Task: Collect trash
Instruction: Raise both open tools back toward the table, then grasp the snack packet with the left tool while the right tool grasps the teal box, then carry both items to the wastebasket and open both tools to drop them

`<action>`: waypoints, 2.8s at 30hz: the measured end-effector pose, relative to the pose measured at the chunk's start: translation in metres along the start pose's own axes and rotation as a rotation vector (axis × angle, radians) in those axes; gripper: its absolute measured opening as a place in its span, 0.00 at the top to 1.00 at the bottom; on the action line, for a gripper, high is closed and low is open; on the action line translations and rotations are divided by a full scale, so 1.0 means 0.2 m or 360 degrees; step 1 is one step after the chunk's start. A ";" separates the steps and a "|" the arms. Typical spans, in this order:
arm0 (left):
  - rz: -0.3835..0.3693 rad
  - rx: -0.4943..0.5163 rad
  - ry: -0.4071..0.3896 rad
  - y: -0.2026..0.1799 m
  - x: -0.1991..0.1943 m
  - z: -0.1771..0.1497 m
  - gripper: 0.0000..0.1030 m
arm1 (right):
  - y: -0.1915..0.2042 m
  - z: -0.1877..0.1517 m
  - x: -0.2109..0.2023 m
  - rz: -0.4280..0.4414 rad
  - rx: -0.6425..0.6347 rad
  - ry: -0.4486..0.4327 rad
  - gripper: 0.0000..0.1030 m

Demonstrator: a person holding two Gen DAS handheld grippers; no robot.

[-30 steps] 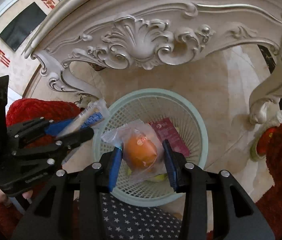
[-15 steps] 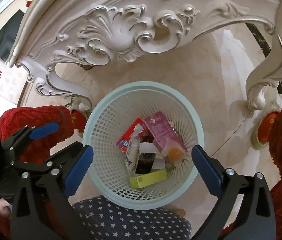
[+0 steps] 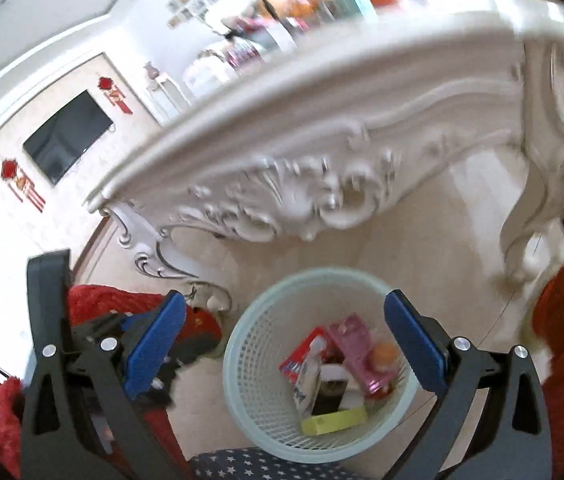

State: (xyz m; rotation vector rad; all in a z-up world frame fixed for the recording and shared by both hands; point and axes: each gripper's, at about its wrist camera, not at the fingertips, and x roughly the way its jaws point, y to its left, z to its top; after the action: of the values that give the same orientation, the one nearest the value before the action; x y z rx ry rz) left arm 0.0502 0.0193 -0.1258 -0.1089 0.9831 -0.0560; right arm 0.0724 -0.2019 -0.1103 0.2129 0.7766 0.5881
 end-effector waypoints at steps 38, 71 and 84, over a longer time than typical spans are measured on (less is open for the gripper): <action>0.0416 -0.0677 -0.0149 0.29 0.50 1.94 0.16 | -0.46 2.02 0.90 -0.0336 -0.0845 0.0039 0.07; 0.0416 -0.0421 -0.0175 0.38 0.53 1.97 0.49 | -0.45 1.98 1.15 -0.0372 -0.0666 0.0353 0.56; 0.0058 -0.0181 -0.0354 0.32 -0.15 1.37 0.49 | -0.14 1.33 0.25 0.0091 -0.0410 -0.0003 0.56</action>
State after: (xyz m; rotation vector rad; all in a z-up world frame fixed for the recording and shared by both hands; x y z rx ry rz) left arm 0.2619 0.1042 0.0423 -0.1971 0.7657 0.0451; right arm 0.3018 -0.1872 0.0363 -0.0016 0.6870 0.7357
